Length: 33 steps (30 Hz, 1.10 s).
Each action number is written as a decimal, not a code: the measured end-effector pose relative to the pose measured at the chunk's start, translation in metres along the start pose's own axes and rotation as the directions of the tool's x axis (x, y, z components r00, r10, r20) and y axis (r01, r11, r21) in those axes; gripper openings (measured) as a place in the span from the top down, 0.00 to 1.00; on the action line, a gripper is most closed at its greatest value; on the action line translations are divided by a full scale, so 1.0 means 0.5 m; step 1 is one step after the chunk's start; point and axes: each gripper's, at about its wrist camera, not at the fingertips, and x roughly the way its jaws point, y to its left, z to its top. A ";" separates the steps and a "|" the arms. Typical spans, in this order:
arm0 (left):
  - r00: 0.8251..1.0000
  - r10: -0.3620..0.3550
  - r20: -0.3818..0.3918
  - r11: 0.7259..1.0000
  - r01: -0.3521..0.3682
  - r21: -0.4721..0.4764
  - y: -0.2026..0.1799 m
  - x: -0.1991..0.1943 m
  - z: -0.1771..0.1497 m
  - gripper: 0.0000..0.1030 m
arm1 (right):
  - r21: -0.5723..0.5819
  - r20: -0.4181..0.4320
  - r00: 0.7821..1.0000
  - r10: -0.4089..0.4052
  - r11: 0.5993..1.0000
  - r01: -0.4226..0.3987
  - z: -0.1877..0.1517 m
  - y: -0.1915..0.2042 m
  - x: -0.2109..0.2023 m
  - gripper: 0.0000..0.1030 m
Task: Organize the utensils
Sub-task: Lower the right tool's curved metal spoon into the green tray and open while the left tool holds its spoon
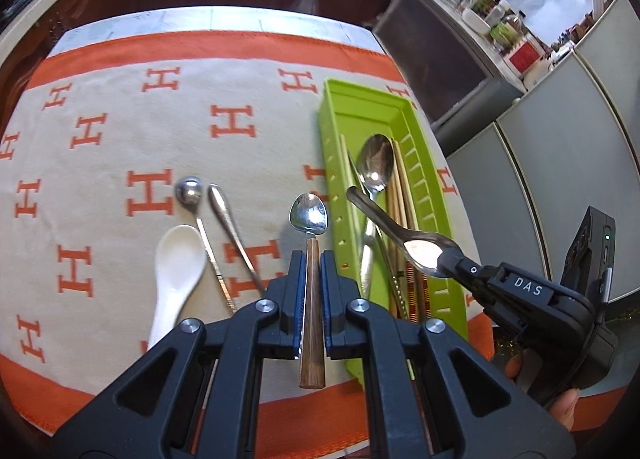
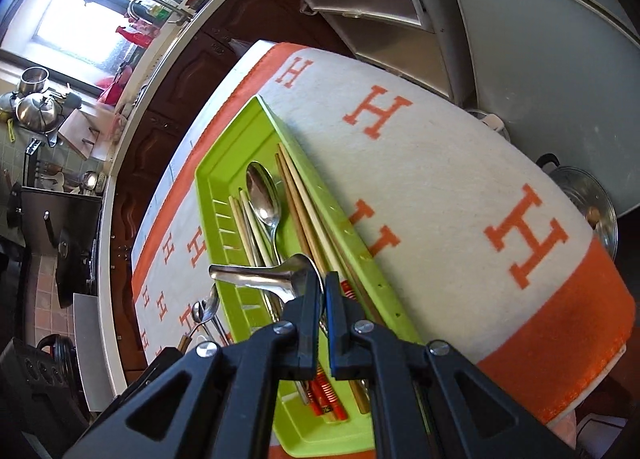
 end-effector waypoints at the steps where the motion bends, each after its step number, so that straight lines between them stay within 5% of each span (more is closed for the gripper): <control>1: 1.000 0.000 -0.003 1.000 0.000 0.003 -0.001 0.005 0.000 0.95 | 0.011 -0.008 1.000 0.001 1.000 -0.001 0.000 -0.004 0.001 0.97; 11: 0.999 0.001 -0.036 1.000 -0.001 0.004 -0.017 0.037 0.014 0.95 | 0.056 -0.065 0.998 0.004 0.998 -0.001 -0.004 -0.017 0.015 0.93; 16: 1.000 0.015 -0.021 1.000 -0.015 0.014 -0.029 0.035 0.020 0.95 | -0.015 -0.152 0.988 0.015 1.000 -0.017 -0.025 0.001 0.022 0.90; 33: 0.985 0.088 0.151 0.996 -0.085 -0.025 -0.030 -0.056 0.026 0.95 | -0.084 -0.088 0.996 0.028 0.996 -0.036 -0.033 0.000 -0.027 0.90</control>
